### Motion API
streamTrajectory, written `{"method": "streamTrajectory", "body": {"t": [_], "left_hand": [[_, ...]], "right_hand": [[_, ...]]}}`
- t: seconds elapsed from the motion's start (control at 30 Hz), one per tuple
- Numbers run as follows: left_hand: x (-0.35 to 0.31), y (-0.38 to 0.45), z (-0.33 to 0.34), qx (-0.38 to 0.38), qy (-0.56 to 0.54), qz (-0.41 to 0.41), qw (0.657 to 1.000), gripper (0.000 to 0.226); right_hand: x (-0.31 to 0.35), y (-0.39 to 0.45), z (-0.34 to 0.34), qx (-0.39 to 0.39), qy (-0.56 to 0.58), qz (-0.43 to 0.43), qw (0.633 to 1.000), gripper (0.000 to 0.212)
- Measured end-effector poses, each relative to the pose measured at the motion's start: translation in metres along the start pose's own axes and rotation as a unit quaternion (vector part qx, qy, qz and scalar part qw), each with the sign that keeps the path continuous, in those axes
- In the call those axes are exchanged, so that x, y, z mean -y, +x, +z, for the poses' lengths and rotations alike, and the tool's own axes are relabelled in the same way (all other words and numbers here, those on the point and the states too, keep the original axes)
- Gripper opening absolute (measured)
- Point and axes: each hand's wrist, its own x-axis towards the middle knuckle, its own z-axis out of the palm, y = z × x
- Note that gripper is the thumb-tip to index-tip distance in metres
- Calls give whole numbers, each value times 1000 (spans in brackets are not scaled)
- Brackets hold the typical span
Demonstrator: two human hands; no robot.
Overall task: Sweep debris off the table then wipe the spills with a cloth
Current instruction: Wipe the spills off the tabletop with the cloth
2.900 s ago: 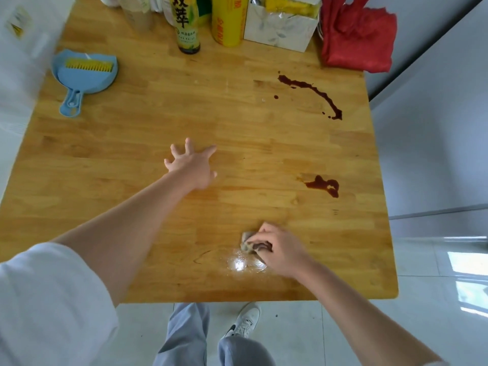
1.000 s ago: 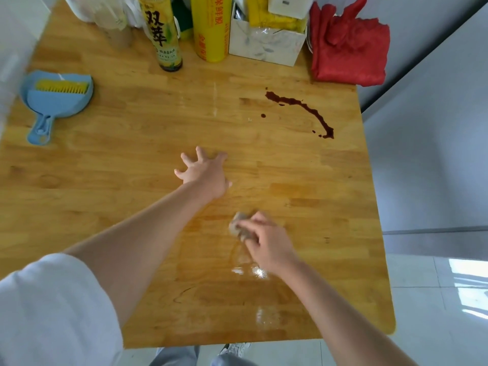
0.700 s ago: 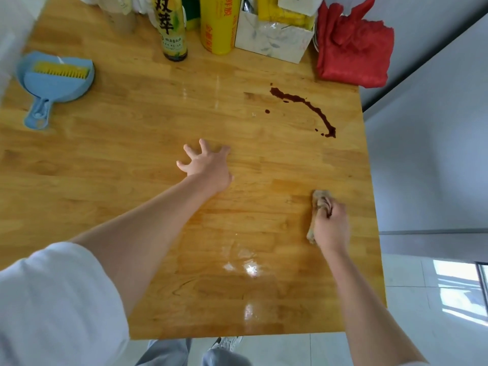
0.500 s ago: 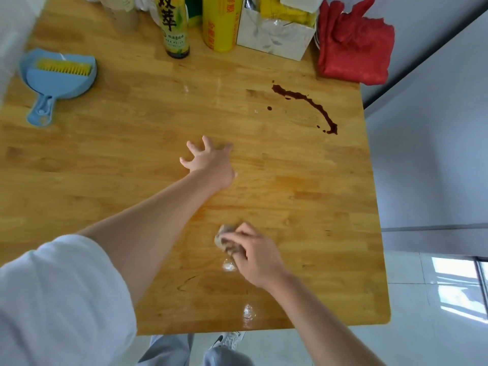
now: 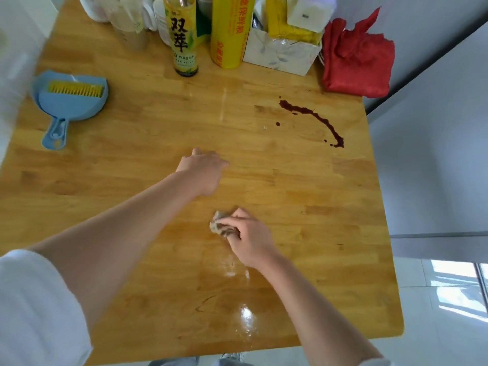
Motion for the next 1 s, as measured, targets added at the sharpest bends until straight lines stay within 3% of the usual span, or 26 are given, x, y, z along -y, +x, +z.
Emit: {"method": "streamTrajectory", "body": {"t": [0.03,0.1,0.17,0.23,0.37,0.47,0.53,0.63,0.7,0.77,0.83,0.93,1.0], "left_hand": [[2,-1,0,4,4,9,1000,73],[4,-3,2,17,-10,11,1000,81],[4,-4,2,28,-44,-1,999,90],[4,-2,-1,32,-55,-4,998,89],[6,8,-9,3,-66,-18,998,79],[9,18,-15,-38,-72,-59,995,66],[7,24,-19,-65,-78,-78,992,56],[-1,32,-21,-138,-118,-82,980,40],[-5,40,-24,-156,-139,-86,974,41],[-12,55,-32,-128,-140,-95,977,47],[-21,71,-40,-97,-147,-112,978,59],[-36,90,-45,-82,-140,-146,976,82],[-45,99,-47,-69,-128,-169,975,90]], "right_hand": [[-7,-3,-7,-5,20,15,1000,30],[-35,3,-40,-87,42,118,988,26],[-64,12,-79,-162,45,257,952,25],[-74,31,-98,-211,71,310,924,27],[-34,71,-70,-181,67,229,954,40],[1,71,-30,-33,10,68,997,35],[-8,55,-30,16,3,30,999,34],[-63,42,-81,-95,-10,150,984,28],[-99,43,-126,-225,43,296,928,28],[-119,57,-146,-291,96,371,876,29],[-109,79,-137,-260,87,319,907,32],[-78,93,-101,-131,14,115,985,33],[-84,83,-101,-70,-17,58,996,31]]}}
